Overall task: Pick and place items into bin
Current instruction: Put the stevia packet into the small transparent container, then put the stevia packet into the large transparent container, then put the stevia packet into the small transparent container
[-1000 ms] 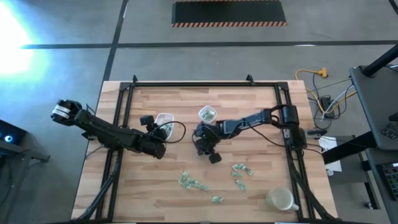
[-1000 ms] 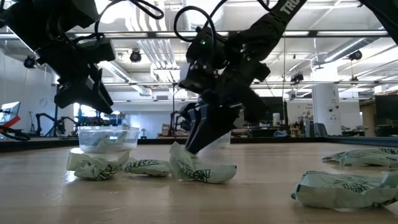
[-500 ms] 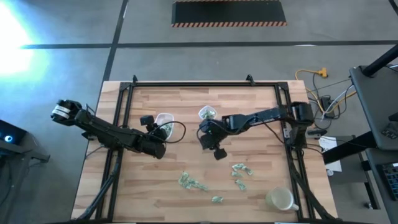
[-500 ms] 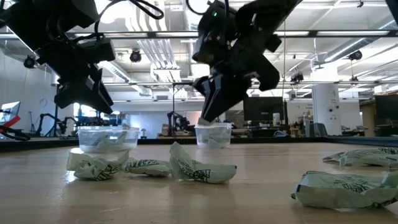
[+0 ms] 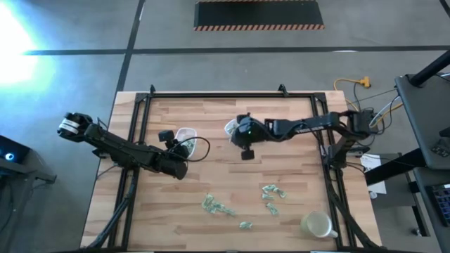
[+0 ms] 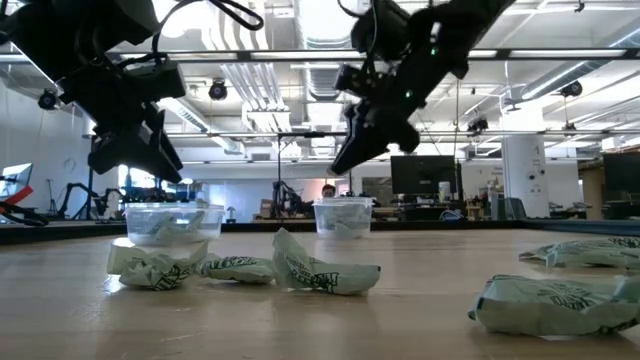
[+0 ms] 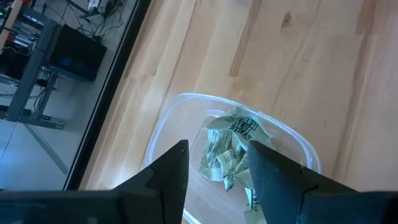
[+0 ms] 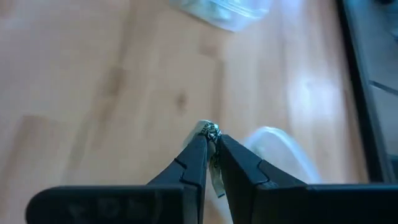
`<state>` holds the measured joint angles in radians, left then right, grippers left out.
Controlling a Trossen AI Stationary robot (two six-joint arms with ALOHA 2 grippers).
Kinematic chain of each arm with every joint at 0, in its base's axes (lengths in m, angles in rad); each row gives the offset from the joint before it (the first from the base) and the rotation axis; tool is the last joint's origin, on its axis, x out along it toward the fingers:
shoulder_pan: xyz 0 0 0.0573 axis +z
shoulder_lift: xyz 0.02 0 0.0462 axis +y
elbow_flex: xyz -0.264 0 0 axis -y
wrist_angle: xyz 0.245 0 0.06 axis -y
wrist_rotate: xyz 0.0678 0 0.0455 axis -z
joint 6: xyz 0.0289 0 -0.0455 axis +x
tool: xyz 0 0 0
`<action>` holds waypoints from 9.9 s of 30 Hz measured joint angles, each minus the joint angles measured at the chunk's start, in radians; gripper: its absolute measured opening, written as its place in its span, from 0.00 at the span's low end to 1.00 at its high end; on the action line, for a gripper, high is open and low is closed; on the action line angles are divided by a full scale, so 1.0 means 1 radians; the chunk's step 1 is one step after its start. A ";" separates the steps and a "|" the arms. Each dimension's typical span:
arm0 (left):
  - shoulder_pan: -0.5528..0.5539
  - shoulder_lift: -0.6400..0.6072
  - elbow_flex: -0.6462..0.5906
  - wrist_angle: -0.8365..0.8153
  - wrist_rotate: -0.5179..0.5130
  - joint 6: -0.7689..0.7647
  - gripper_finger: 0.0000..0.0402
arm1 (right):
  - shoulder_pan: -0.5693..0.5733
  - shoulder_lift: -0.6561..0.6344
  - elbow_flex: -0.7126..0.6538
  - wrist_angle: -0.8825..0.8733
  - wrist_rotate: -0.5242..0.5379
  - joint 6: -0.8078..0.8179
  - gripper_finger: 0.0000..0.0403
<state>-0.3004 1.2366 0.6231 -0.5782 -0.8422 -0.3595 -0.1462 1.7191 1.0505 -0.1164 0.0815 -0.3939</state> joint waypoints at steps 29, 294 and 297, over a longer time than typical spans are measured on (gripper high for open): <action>0.000 0.000 0.000 0.004 0.000 0.001 0.37 | -0.149 0.000 -0.111 0.212 -0.003 0.159 0.13; -0.006 0.122 -0.010 -0.030 0.031 -0.055 0.34 | 0.543 -0.227 -0.446 -0.145 -0.028 0.793 0.40; -0.006 0.122 -0.010 -0.026 0.031 -0.055 0.34 | 0.543 -0.228 -0.448 -0.145 -0.009 0.790 0.36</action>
<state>-0.3061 1.3590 0.6132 -0.6041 -0.8112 -0.4149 0.3973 1.4914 0.6025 -0.2619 0.0721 0.3963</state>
